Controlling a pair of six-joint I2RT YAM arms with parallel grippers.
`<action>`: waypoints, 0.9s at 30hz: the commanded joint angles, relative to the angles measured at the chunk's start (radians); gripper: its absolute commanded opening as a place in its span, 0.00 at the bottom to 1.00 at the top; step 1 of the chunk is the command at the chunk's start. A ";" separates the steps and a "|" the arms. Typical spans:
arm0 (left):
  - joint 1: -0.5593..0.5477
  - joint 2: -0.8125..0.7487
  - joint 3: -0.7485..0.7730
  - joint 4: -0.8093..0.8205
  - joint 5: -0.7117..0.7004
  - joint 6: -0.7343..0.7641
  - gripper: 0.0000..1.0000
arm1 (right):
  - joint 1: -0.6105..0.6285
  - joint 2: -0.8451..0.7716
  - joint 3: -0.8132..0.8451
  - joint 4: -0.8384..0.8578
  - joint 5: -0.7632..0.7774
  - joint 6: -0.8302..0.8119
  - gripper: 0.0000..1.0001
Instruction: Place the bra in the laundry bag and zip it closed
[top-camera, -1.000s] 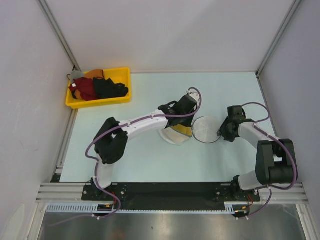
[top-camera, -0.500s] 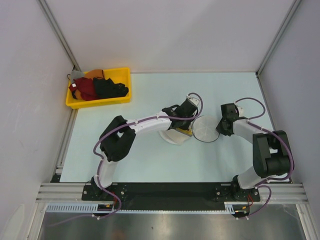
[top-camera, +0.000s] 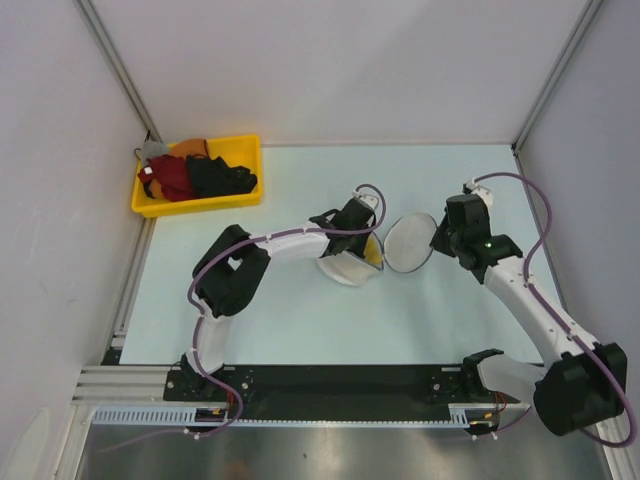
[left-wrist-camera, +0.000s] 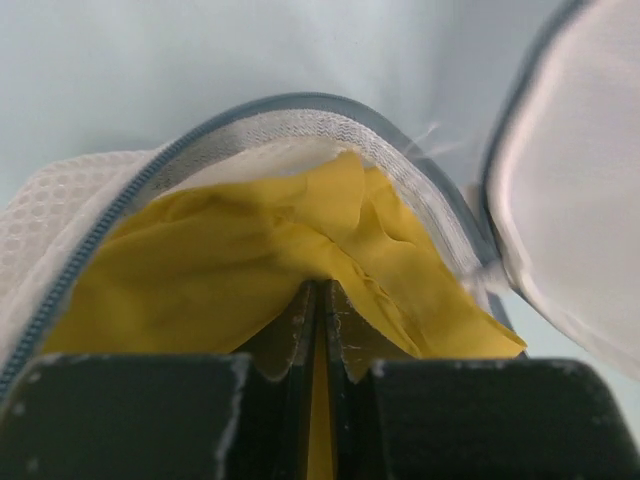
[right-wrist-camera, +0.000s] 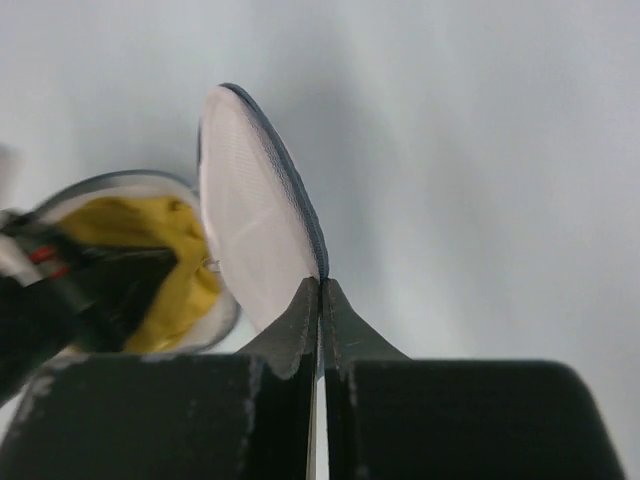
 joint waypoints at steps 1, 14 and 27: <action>0.015 -0.013 -0.027 0.035 0.032 -0.021 0.11 | 0.084 -0.069 0.165 -0.173 0.016 -0.028 0.00; 0.015 -0.053 -0.106 0.127 0.099 -0.065 0.11 | 0.149 -0.061 0.504 -0.348 0.065 -0.042 0.00; 0.004 -0.023 0.011 0.124 0.164 -0.064 0.14 | 0.017 -0.086 0.548 -0.405 0.050 -0.091 0.00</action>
